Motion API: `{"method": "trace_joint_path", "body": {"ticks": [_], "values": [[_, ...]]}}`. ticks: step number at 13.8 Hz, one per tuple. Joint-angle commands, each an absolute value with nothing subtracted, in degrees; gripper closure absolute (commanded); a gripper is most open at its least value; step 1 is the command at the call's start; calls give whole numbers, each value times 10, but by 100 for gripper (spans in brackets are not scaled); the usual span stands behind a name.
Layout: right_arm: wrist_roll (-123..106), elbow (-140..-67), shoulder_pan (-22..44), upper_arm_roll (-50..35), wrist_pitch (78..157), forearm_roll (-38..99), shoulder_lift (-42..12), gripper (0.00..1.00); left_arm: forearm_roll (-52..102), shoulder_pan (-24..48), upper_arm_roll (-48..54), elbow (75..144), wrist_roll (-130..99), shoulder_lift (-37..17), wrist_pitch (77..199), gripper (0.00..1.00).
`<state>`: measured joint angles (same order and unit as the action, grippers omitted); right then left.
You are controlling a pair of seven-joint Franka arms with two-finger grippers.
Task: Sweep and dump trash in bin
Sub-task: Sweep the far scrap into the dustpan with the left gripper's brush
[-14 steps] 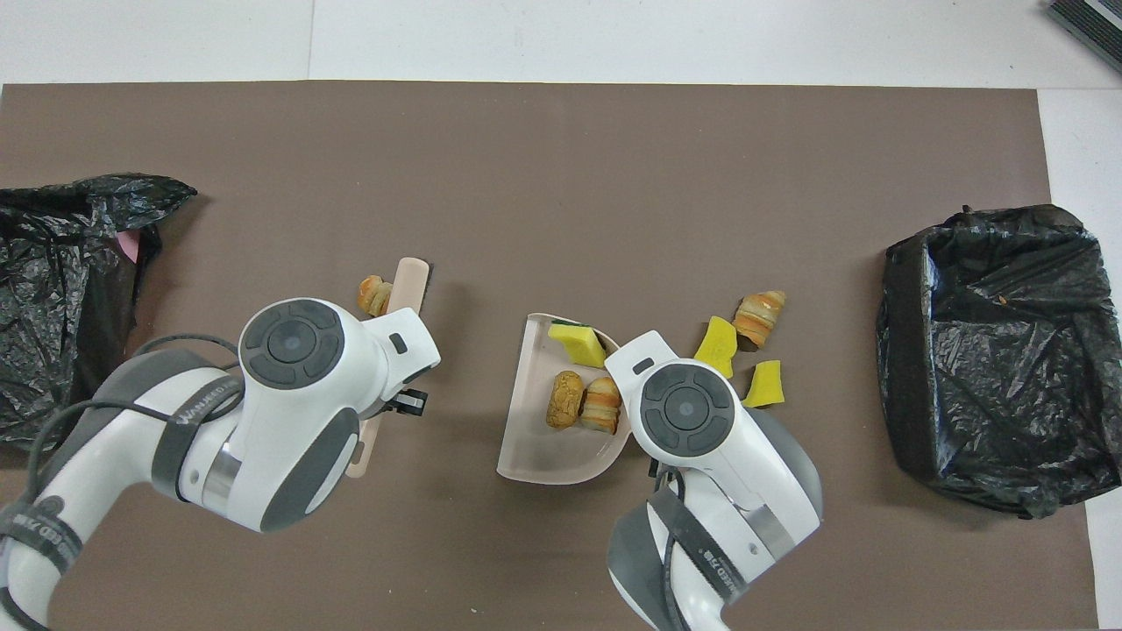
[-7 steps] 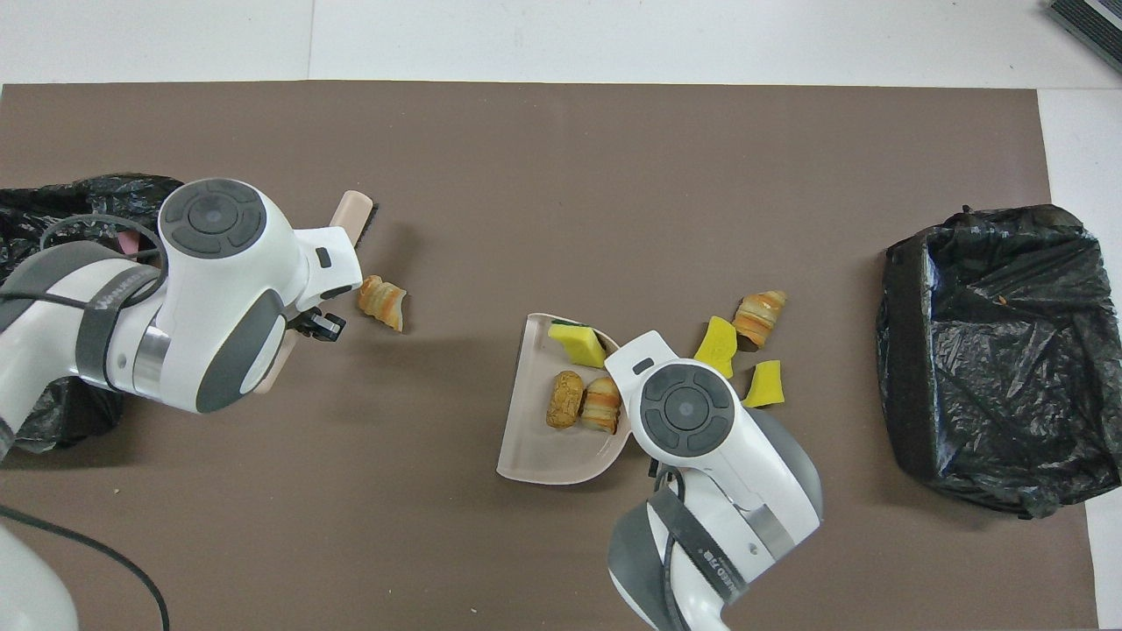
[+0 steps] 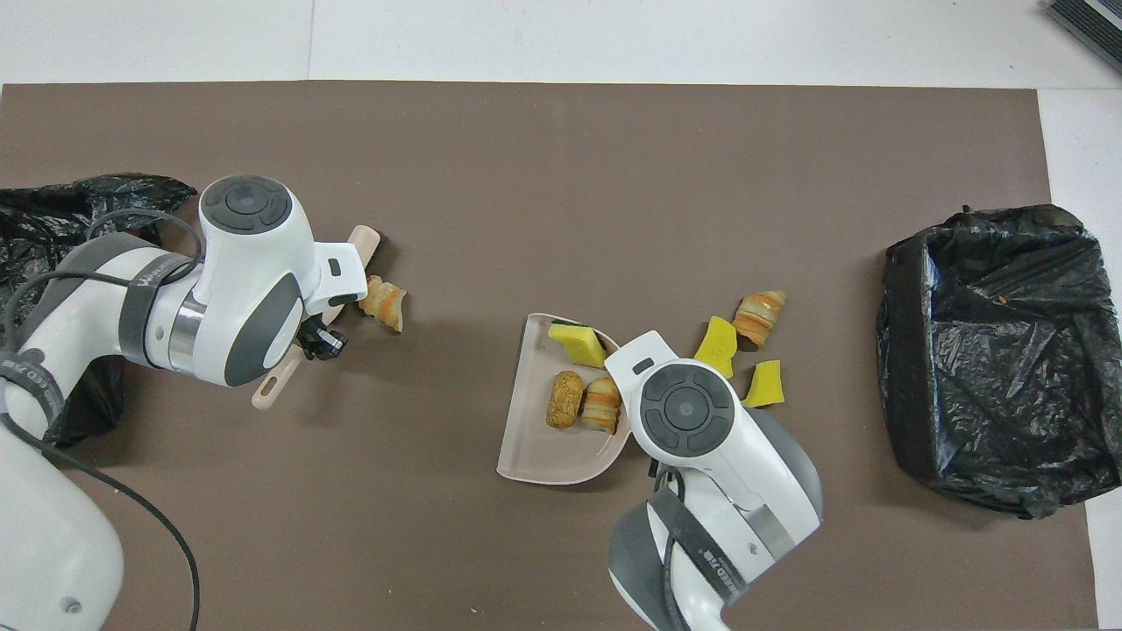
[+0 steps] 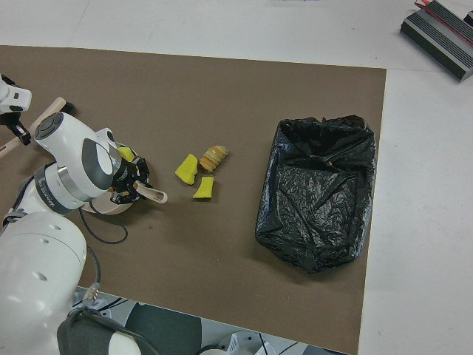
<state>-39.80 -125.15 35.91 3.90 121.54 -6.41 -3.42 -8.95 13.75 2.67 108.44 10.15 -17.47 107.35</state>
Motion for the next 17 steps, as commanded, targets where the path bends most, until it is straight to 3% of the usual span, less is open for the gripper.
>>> {"method": "trace_joint_path", "body": {"ticks": [1,4,10,17], "values": [[-374,-1257,362,37,1226,-78,-34,100,-40,161,25,1115,100,-148,1028,100],[-373,-1257,362,37,1226,-78,-34,100,26,172,44,1156,70,-127,1026,100],[-366,-1257,362,37,1225,-78,-34,100,148,182,179,1227,-38,-85,1059,100],[-366,-1257,362,37,1223,-78,-33,100,177,186,209,1214,-112,-75,1057,100]]}}
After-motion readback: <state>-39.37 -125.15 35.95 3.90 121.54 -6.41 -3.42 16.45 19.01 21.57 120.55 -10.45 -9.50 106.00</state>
